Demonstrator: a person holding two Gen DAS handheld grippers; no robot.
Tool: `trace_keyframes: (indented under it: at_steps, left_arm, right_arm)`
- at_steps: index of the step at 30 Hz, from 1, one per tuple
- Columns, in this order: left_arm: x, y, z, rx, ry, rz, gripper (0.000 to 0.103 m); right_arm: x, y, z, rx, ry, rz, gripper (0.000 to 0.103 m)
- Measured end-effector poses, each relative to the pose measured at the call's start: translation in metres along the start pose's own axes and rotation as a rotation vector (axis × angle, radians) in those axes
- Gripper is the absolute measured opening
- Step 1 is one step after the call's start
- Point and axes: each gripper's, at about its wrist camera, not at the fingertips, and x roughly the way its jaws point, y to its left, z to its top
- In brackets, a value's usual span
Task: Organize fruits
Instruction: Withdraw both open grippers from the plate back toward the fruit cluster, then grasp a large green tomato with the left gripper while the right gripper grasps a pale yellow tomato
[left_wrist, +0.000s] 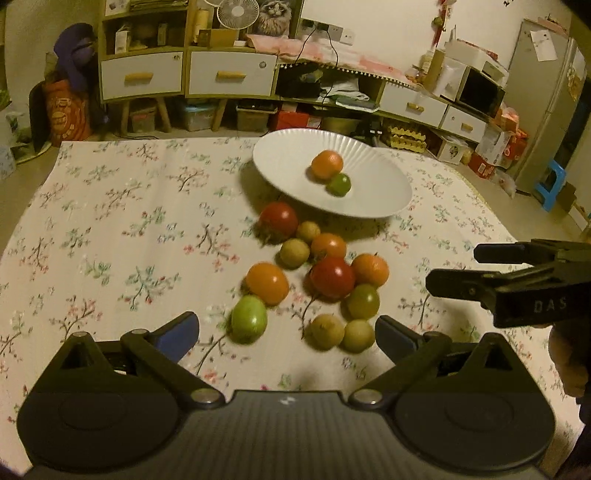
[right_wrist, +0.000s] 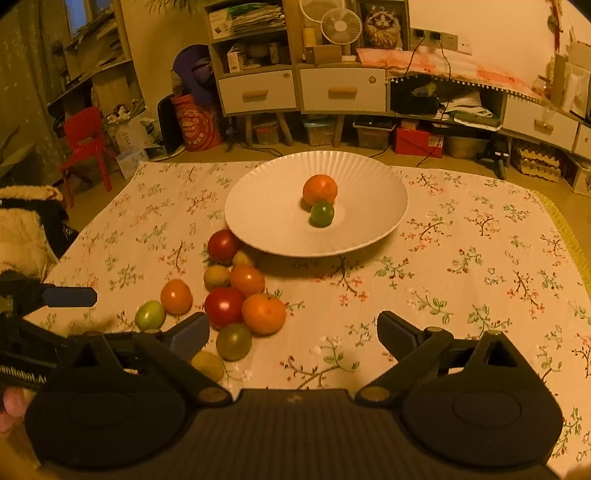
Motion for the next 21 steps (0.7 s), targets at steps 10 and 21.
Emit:
trace_keyframes:
  at_steps: [10,21]
  left_arm:
    - [-0.005,0.012,-0.019,-0.025,0.015,0.026,0.098]
    - [-0.002,0.011,-0.035,-0.014,0.072,-0.002,0.098]
  right_arm:
    - [0.001,0.011,-0.015,-0.04,0.011,0.024,0.102]
    - [0.013,0.008,-0.034,-0.063,0.046,-0.01,0.103]
